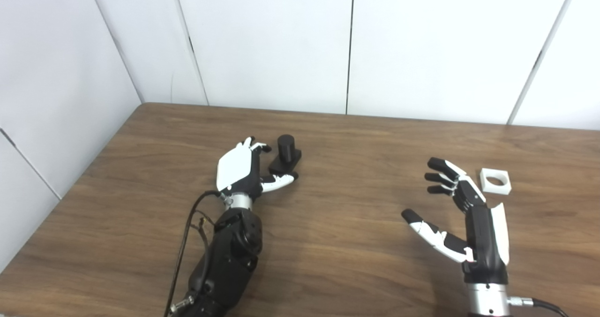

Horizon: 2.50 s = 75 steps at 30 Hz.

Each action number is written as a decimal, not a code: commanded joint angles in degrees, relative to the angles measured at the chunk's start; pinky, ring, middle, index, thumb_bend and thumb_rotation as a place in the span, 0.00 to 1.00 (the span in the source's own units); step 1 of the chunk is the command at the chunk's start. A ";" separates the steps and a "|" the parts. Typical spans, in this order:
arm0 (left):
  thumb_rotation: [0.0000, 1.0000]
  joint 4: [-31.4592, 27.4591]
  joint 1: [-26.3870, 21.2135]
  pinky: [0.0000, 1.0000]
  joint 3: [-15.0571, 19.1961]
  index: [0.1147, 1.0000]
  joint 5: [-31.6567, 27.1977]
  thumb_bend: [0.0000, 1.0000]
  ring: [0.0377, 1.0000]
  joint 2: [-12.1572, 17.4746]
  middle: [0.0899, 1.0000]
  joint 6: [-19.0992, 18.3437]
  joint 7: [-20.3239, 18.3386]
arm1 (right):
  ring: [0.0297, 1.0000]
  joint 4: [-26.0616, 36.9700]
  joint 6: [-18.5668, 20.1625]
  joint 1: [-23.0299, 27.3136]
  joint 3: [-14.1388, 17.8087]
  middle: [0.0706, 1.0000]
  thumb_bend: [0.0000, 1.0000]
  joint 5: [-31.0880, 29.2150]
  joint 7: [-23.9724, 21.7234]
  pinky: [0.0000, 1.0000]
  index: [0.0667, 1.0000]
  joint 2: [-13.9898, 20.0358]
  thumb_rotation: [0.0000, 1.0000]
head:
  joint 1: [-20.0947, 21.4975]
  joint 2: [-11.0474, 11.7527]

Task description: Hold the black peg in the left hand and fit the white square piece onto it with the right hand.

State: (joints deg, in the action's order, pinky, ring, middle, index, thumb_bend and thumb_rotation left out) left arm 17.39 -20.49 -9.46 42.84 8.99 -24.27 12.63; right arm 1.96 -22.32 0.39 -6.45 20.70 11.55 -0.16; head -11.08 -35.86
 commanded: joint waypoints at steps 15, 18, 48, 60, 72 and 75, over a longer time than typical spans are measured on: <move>0.46 1.22 -2.24 0.87 -0.16 0.70 -0.83 0.82 0.96 0.55 0.95 -0.02 1.09 | 0.70 -4.22 0.72 -5.25 1.44 0.77 0.64 0.64 -0.02 0.61 0.76 2.75 0.26 | 0.43 -0.46; 0.45 1.47 -2.25 0.86 -0.44 0.67 -0.62 0.81 0.95 0.46 0.94 -0.09 1.55 | 0.70 -3.92 0.55 -5.35 1.47 0.78 0.64 0.46 -0.04 0.61 0.76 2.75 0.25 | 0.56 -0.56; 0.35 2.76 -2.45 0.88 -1.37 0.51 -2.51 0.79 0.96 0.18 0.90 0.42 1.08 | 0.71 -3.55 -0.52 -4.98 2.27 0.78 0.62 -0.11 0.23 0.61 0.77 3.06 0.26 | 0.63 -1.07; 0.09 3.39 -2.48 0.89 -1.38 0.43 -3.84 0.54 0.94 0.02 0.87 1.80 1.93 | 0.71 -3.37 -0.66 -4.99 2.55 0.78 0.62 -0.61 -0.13 0.62 0.76 3.21 0.26 | 0.82 -1.18; 0.08 3.41 -2.20 0.90 -1.51 0.42 -6.84 0.52 0.94 -0.08 0.86 3.83 0.91 | 0.71 -3.14 -0.33 -4.79 2.64 0.78 0.61 -0.95 -0.35 0.61 0.76 3.43 0.26 | 1.20 -1.20; 0.07 2.78 -1.79 0.92 -2.10 0.42 -8.39 0.52 0.95 0.48 0.87 5.39 -0.99 | 0.70 -3.03 -0.12 -4.73 2.59 0.78 0.61 -0.46 -0.29 0.62 0.76 3.51 0.27 | 1.56 -1.24</move>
State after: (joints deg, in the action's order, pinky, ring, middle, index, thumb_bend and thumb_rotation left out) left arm 19.90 -22.80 -10.46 35.08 9.01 -19.40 14.30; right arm 3.02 -22.88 -0.38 -5.55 19.62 11.43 0.73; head -9.49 -37.09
